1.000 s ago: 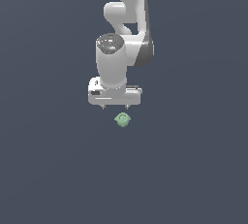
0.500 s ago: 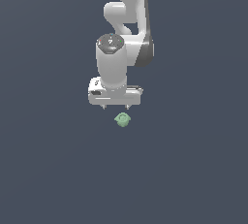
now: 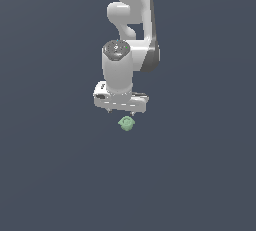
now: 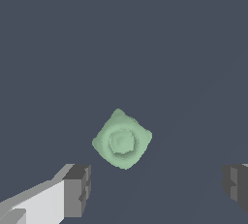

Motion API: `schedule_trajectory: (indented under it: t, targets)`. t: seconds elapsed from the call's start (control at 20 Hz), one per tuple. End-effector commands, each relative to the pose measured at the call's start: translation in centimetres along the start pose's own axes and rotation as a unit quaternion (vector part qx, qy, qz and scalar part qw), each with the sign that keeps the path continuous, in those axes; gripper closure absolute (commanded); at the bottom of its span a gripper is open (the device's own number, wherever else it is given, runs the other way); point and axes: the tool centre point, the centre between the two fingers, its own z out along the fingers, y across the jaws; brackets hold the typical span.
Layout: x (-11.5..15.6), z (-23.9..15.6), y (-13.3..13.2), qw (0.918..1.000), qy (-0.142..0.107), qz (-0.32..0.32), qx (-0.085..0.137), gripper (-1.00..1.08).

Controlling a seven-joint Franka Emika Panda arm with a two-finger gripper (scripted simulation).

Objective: Pick up the object and move it to a goal position.

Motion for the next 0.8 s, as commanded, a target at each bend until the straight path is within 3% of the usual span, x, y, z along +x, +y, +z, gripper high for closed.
schedule_trajectory:
  t: [0.0, 0.35, 0.75]
  targets:
    - [0.0, 0.5, -0.2, 0.9997, 0.0, 0.026, 0.001, -0.92]
    - [-0.2, 2.3, -1.0, 0.9932, 0.001, 0.116, 0.003, -0.92]
    - [-0.5, 4.3, -1.7, 0.9758, 0.003, 0.219, 0.003, -0.92]
